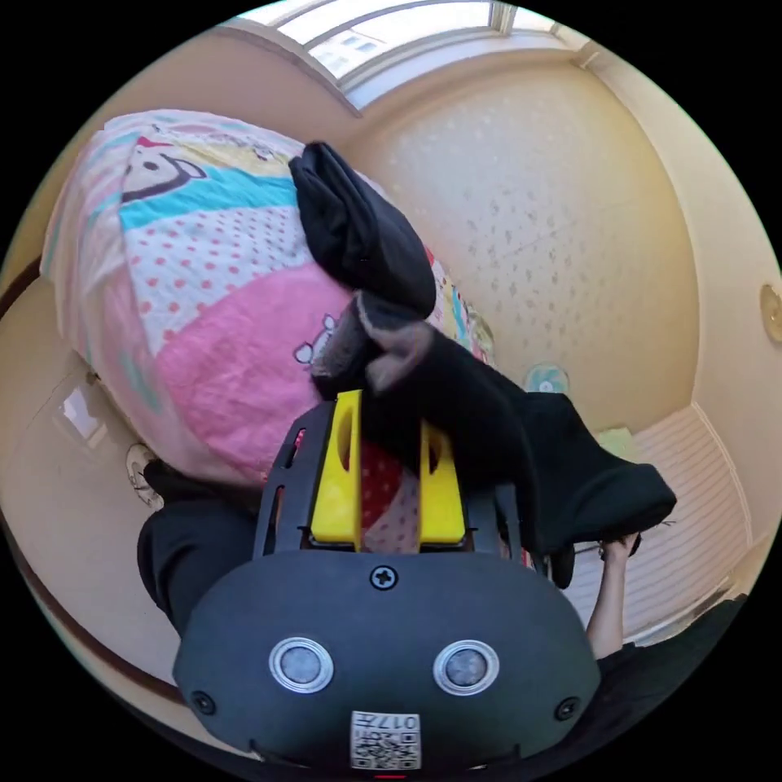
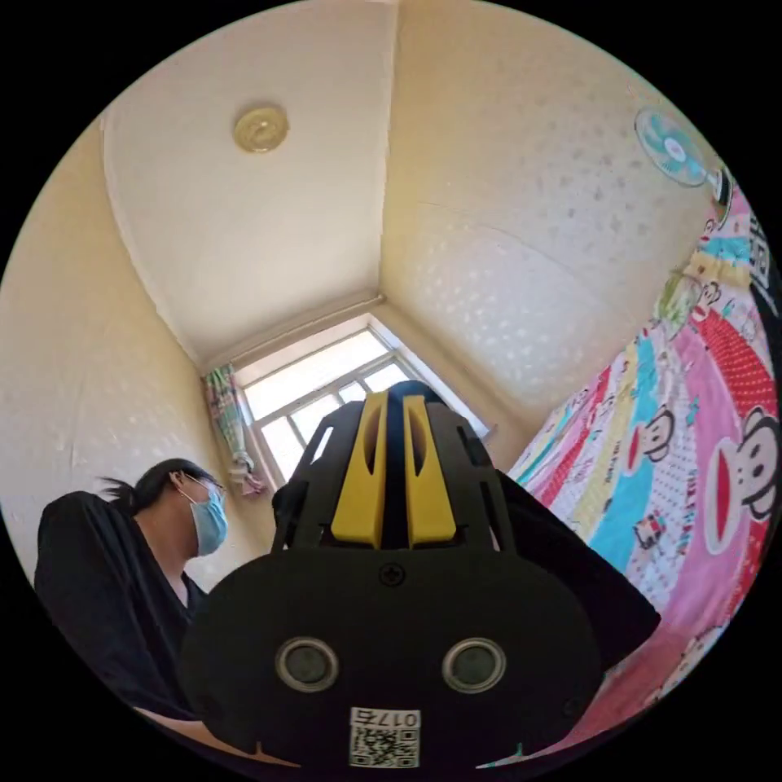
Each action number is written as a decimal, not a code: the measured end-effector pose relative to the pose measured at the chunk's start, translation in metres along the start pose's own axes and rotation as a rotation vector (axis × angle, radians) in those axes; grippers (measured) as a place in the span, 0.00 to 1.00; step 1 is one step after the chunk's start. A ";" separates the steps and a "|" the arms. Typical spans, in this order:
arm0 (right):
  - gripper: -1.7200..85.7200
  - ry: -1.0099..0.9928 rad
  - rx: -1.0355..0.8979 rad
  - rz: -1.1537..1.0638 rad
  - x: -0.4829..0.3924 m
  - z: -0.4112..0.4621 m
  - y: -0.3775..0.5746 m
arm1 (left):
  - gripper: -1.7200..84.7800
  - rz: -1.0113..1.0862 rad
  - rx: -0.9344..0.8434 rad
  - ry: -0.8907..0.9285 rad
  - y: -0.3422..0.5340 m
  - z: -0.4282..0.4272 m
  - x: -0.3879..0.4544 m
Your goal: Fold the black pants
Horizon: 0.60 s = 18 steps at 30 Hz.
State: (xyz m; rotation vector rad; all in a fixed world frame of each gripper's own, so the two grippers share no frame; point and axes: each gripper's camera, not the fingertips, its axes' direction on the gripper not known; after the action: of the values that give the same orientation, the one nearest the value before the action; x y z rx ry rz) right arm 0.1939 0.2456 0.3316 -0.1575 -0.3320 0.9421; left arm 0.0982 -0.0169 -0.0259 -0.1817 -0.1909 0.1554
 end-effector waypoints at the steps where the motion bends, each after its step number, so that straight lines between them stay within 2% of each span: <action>1: 0.05 0.127 -0.030 0.029 0.008 -0.012 0.002 | 0.13 0.017 0.000 0.055 0.002 0.015 0.009; 3: 0.07 0.619 -0.280 0.191 0.048 -0.021 0.009 | 0.14 0.015 0.010 0.094 0.007 0.033 0.019; 4: 0.07 0.732 -0.336 0.223 0.055 -0.018 0.011 | 0.14 0.014 0.047 0.071 0.010 0.037 0.024; 5: 0.09 0.935 -0.377 0.245 0.059 -0.014 0.015 | 0.14 0.017 0.062 0.056 0.012 0.038 0.027; 6: 0.10 1.036 -0.365 0.177 0.047 -0.003 0.015 | 0.13 0.019 0.068 0.029 0.012 0.040 0.030; 8: 0.11 1.083 -0.321 -0.012 0.008 0.030 0.015 | 0.12 0.016 0.045 0.017 0.008 0.046 0.032; 10: 0.13 1.024 -0.298 -0.210 -0.036 0.084 0.021 | 0.12 0.002 0.034 0.031 0.007 0.052 0.030; 11: 0.14 0.892 -0.348 -0.301 -0.058 0.131 0.027 | 0.12 -0.002 0.033 0.036 0.007 0.054 0.030; 12: 0.16 0.707 -0.460 -0.337 -0.074 0.185 0.036 | 0.12 -0.008 0.033 0.046 0.008 0.057 0.029; 13: 0.16 0.611 -0.529 -0.340 -0.081 0.214 0.042 | 0.12 -0.012 0.031 0.054 0.008 0.060 0.029; 15: 0.21 0.280 -0.811 -0.347 -0.106 0.337 0.088 | 0.12 -0.007 0.023 0.064 0.009 0.064 0.030; 17: 0.22 0.155 -1.017 -0.374 -0.126 0.422 0.134 | 0.12 0.005 0.003 0.076 0.008 0.070 0.030; 18: 0.23 0.166 -1.115 -0.434 -0.140 0.469 0.163 | 0.12 0.006 -0.012 0.084 0.009 0.074 0.029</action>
State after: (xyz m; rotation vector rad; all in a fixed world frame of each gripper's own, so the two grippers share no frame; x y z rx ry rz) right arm -0.1691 0.2215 0.6968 -1.1294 -0.6782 0.2237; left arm 0.1105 0.0085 0.0486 -0.2000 -0.1074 0.1525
